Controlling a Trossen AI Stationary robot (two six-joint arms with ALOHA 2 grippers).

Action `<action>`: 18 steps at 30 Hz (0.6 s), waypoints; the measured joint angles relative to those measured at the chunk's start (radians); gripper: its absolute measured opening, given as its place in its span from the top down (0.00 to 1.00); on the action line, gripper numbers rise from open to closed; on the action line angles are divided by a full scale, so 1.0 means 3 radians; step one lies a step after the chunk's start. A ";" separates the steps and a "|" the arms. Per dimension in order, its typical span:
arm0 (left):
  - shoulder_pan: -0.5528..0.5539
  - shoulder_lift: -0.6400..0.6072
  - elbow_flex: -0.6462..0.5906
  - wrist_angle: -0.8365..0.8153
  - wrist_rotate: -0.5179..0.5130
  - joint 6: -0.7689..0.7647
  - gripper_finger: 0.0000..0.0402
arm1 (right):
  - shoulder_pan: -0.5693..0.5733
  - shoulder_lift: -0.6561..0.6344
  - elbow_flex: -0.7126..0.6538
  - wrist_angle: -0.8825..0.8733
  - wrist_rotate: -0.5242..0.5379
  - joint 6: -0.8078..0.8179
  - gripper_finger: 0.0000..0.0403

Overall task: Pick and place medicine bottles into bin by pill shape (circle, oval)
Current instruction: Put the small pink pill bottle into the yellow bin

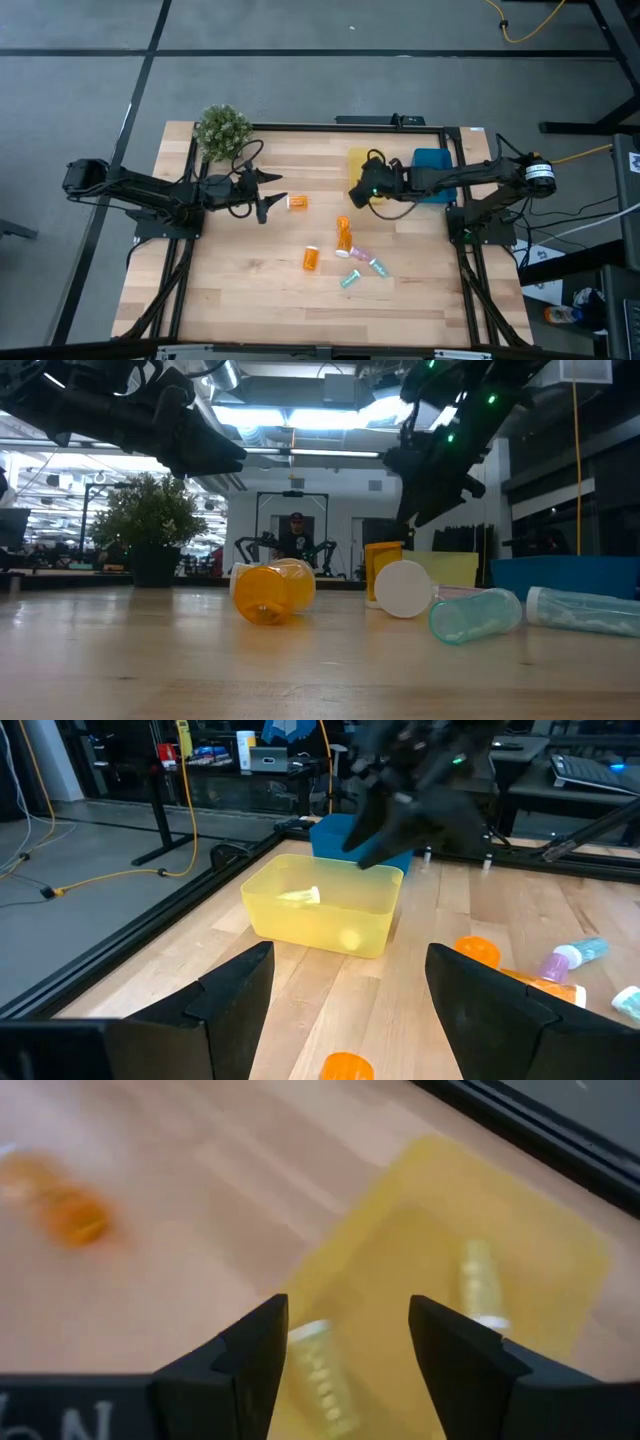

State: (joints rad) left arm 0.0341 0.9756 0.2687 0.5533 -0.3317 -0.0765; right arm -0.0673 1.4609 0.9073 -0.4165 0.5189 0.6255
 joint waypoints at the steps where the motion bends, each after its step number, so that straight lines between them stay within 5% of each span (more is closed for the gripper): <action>1: -0.0001 0.0000 0.0000 -0.0001 0.0000 0.0000 0.37 | 0.0056 -0.0037 0.0001 -0.0009 -0.0007 -0.0024 0.48; 13: -0.0001 0.0000 0.0000 -0.0016 0.0000 0.0001 0.37 | 0.0688 -0.0253 0.0005 -0.0213 -0.1204 -0.0078 0.48; 18: 0.0000 0.0000 0.0000 -0.0028 -0.0001 0.0001 0.37 | 0.0964 -0.0160 0.0005 -0.0345 -0.1297 0.0067 0.48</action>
State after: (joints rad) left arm 0.0341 0.9756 0.2687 0.5449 -0.3321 -0.0761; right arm 0.2219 1.4128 0.9089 -0.5200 0.1297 0.6455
